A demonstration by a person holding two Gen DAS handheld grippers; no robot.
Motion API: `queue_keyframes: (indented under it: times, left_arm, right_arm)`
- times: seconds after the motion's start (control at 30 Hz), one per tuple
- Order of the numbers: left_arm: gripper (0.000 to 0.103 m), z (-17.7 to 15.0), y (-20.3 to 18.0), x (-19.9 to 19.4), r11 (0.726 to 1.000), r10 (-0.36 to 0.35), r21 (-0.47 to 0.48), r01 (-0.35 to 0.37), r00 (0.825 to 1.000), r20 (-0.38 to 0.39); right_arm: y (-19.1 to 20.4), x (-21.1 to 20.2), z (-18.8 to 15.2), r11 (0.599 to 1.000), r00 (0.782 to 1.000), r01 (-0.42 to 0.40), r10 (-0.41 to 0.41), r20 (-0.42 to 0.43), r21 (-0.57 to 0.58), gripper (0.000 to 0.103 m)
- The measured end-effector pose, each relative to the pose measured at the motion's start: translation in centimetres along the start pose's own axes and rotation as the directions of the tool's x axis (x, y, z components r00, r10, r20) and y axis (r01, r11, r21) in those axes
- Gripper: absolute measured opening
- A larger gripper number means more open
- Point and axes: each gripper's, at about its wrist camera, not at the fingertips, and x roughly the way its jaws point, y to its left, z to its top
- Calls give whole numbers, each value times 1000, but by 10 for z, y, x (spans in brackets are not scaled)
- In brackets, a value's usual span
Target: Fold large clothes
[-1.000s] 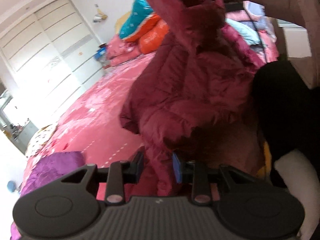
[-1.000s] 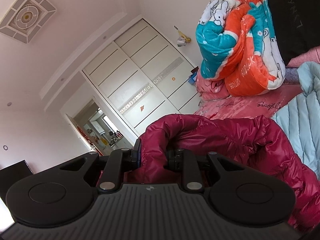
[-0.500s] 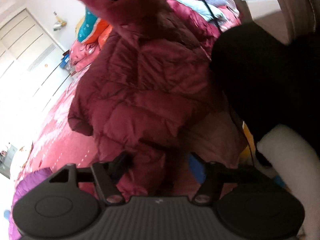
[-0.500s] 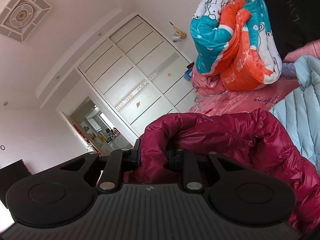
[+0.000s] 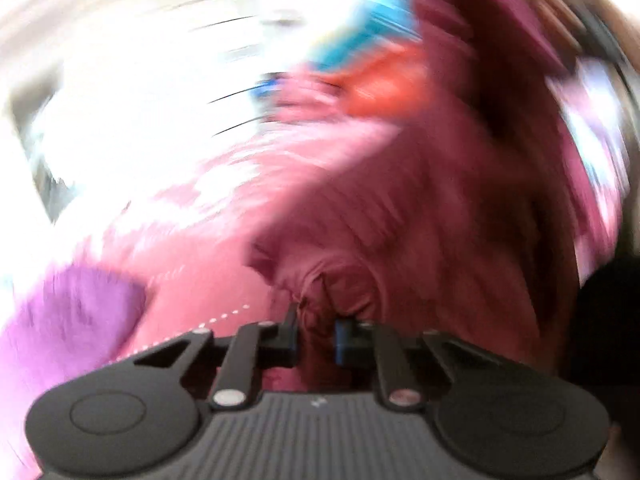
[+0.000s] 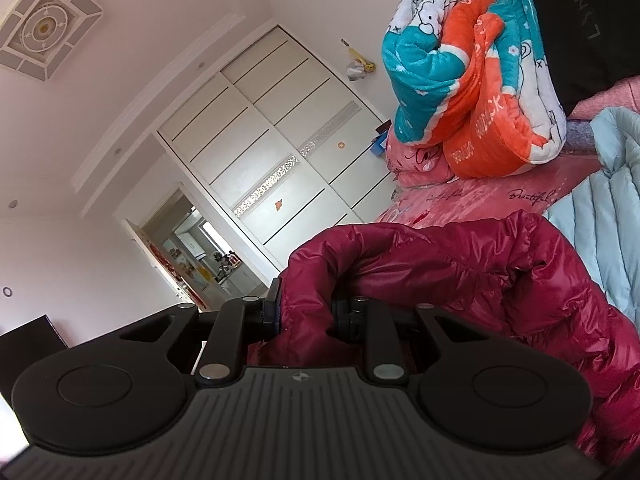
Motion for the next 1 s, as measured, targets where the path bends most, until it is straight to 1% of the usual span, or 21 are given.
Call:
queue_keyframes:
  times: [0.03, 0.07, 0.13, 0.2, 0.23, 0.27, 0.3, 0.4, 0.5, 0.53, 0.6, 0.63, 0.67, 0.73, 0.83, 0.9, 0.93, 0.97, 1.0]
  left_arm:
    - [10, 8, 16, -1, 996, 19, -86, -18, 1000, 12]
    - [9, 14, 30, -3, 989, 45, -142, -41, 999, 26]
    - [7, 26, 54, -7, 975, 103, -204, -89, 993, 55]
    - [6, 41, 84, -15, 944, 149, -308, -117, 985, 84]
    - [5, 49, 101, -23, 924, 178, -360, -130, 979, 104]
    - [5, 58, 109, -26, 914, 198, -382, -139, 973, 120]
    - [5, 66, 115, -34, 906, 220, -398, -147, 965, 145]
    - [5, 90, 125, -68, 901, 280, -400, -166, 928, 247]
    - [5, 108, 133, -94, 878, 304, -457, -140, 901, 308]
    - [5, 113, 136, -97, 875, 314, -464, -139, 892, 326]
    - [5, 124, 143, -101, 866, 343, -480, -140, 866, 365]
    - [5, 127, 147, -97, 862, 352, -486, -142, 859, 372]
    - [5, 133, 152, -90, 858, 369, -489, -159, 853, 370]
    - [5, 140, 165, -71, 845, 402, -497, -196, 846, 351]
    - [5, 149, 196, -22, 817, 438, -524, -241, 850, 293]
    - [5, 156, 214, 16, 808, 469, -512, -294, 845, 255]
    - [5, 159, 224, 36, 798, 480, -515, -312, 846, 231]
    - [5, 160, 233, 50, 791, 485, -520, -322, 848, 213]
    - [6, 163, 243, 78, 786, 487, -517, -338, 854, 182]
  right_arm:
    - [1, 2, 1, 1000, 1000, -4, 4, -1, -3, 26]
    - [1, 4, 2, 1000, 1000, -10, 10, -1, -4, 26]
    - [3, 11, 5, 1000, 1000, -28, 28, 0, 1, 26]
    - [5, 17, 8, 999, 999, -48, 48, 3, 11, 26]
    - [7, 20, 10, 998, 998, -59, 59, 7, 14, 26]
    - [9, 22, 12, 997, 997, -72, 71, 13, 16, 26]
    - [12, 23, 14, 996, 996, -89, 89, 22, 19, 26]
    - [24, 24, 20, 990, 989, -140, 139, 59, 11, 26]
    - [36, 33, 24, 985, 982, -171, 171, 82, -12, 26]
    - [38, 37, 25, 983, 980, -181, 182, 85, -16, 26]
    - [42, 50, 28, 981, 977, -192, 194, 88, -32, 26]
    - [43, 61, 29, 982, 978, -186, 189, 85, -40, 26]
    - [41, 71, 31, 983, 980, -179, 182, 81, -38, 26]
    - [38, 98, 33, 985, 983, -169, 171, 68, -33, 26]
    - [34, 150, 35, 991, 991, -113, 118, 60, -73, 26]
    - [30, 188, 36, 991, 996, -64, 71, 53, -114, 27]
    - [25, 204, 37, 991, 998, -45, 51, 49, -124, 27]
    - [20, 222, 37, 990, 999, -22, 29, 43, -142, 27]
    - [14, 242, 36, 986, 999, 12, -6, 31, -167, 27]
